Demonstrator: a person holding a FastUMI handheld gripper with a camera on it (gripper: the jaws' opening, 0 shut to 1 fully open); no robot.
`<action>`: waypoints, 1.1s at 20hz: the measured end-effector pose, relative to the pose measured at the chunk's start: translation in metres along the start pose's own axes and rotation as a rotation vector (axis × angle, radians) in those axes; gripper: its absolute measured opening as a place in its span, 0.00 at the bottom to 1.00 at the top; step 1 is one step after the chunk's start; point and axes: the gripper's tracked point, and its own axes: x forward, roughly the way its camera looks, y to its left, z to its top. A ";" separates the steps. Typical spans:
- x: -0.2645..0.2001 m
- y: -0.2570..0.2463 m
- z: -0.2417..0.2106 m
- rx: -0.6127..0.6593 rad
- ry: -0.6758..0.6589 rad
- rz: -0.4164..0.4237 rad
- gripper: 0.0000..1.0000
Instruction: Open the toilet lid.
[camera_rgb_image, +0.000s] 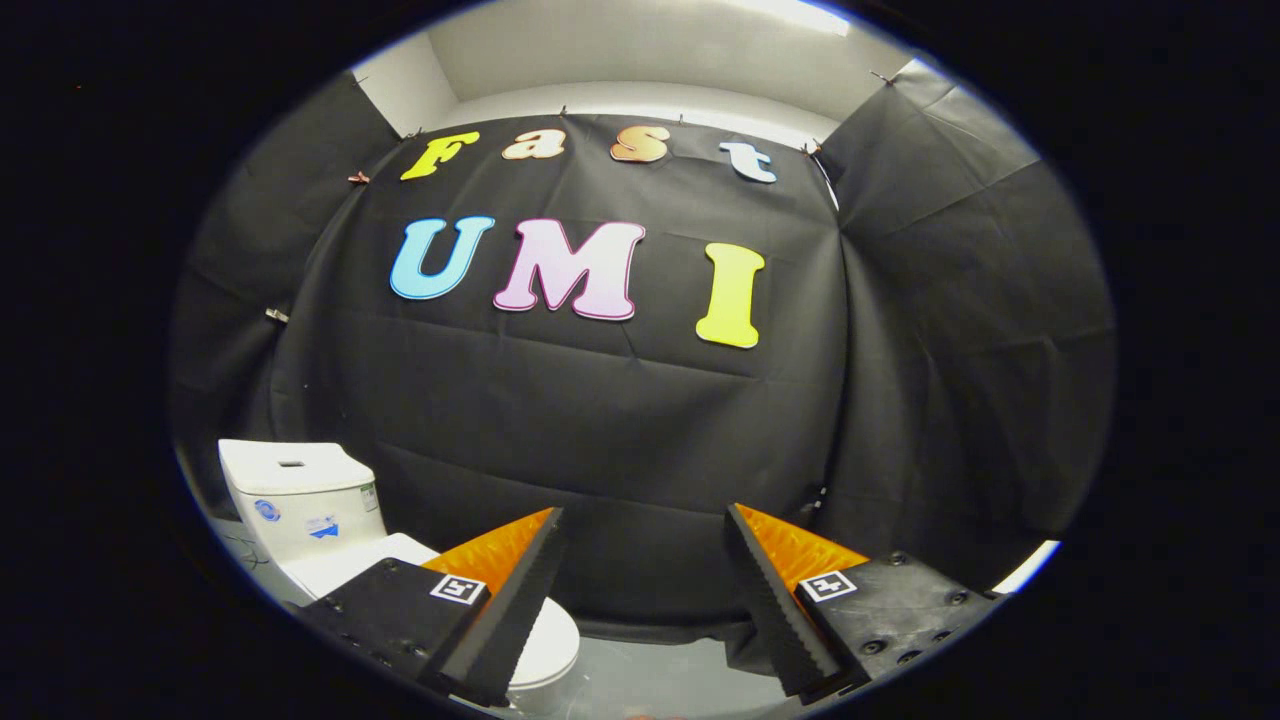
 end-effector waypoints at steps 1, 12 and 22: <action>0.003 -0.002 0.001 -0.003 -0.004 0.001 0.98; -0.003 0.050 -0.148 0.445 0.621 0.201 0.98; -0.094 0.131 -0.309 0.832 1.277 0.227 0.99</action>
